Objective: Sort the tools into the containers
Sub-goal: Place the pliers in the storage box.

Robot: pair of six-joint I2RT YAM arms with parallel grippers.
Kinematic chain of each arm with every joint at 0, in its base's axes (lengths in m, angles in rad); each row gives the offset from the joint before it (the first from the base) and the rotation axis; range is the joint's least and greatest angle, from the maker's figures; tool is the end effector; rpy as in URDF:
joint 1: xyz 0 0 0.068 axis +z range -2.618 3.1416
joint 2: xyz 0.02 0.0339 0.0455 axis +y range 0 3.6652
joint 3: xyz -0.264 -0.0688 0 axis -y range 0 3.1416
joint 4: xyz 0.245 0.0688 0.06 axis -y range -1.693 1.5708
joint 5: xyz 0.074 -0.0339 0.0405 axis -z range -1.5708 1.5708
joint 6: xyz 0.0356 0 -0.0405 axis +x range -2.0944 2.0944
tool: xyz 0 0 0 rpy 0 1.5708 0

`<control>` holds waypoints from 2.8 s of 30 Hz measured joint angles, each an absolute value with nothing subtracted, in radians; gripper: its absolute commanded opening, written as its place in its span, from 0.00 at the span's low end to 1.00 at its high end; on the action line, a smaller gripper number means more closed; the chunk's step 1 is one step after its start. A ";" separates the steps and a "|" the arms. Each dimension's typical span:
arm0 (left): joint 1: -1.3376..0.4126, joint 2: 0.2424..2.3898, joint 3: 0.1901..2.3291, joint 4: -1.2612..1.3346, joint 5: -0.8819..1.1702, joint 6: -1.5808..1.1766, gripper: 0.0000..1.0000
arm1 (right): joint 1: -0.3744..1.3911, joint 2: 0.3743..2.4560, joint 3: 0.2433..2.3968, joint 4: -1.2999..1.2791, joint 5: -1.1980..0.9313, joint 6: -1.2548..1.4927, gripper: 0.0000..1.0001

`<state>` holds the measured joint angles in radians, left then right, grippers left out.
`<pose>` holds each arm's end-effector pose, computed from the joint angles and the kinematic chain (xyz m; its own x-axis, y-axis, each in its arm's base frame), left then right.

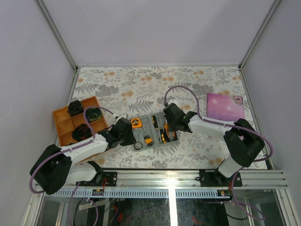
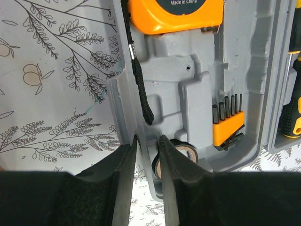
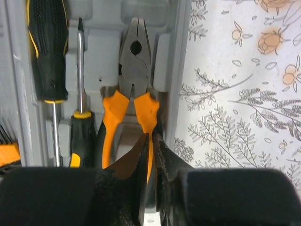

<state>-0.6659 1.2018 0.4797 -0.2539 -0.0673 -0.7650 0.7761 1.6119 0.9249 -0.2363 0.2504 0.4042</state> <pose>0.1663 -0.1276 0.1521 -0.8762 -0.1904 -0.4428 -0.0278 0.9371 -0.3479 0.2372 0.2205 0.1818 -0.7483 -0.2006 -0.6323 -0.3020 0.9517 0.0555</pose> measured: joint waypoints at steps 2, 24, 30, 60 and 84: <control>-0.666 1.202 0.480 -0.254 -0.067 -0.765 0.24 | 0.776 1.598 0.921 -0.262 0.247 0.404 0.17; -0.666 1.202 0.480 -0.254 -0.067 -0.765 0.24 | 0.776 1.557 0.921 -0.372 0.151 0.396 0.16; -0.666 1.202 0.480 -0.254 -0.067 -0.765 0.24 | 0.776 1.572 0.932 -0.374 0.161 0.387 0.15; -0.665 1.213 0.488 -0.254 -0.048 -0.738 0.23 | 0.772 1.721 1.060 -0.506 0.164 0.351 0.09; -0.665 1.213 0.488 -0.253 -0.048 -0.739 0.23 | 0.772 1.541 0.956 -0.344 -0.007 0.384 0.23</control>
<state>-0.6655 1.2125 0.4877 -0.2527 -0.0483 -0.7387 0.7723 1.5406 0.9562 -0.3443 -0.0074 0.3840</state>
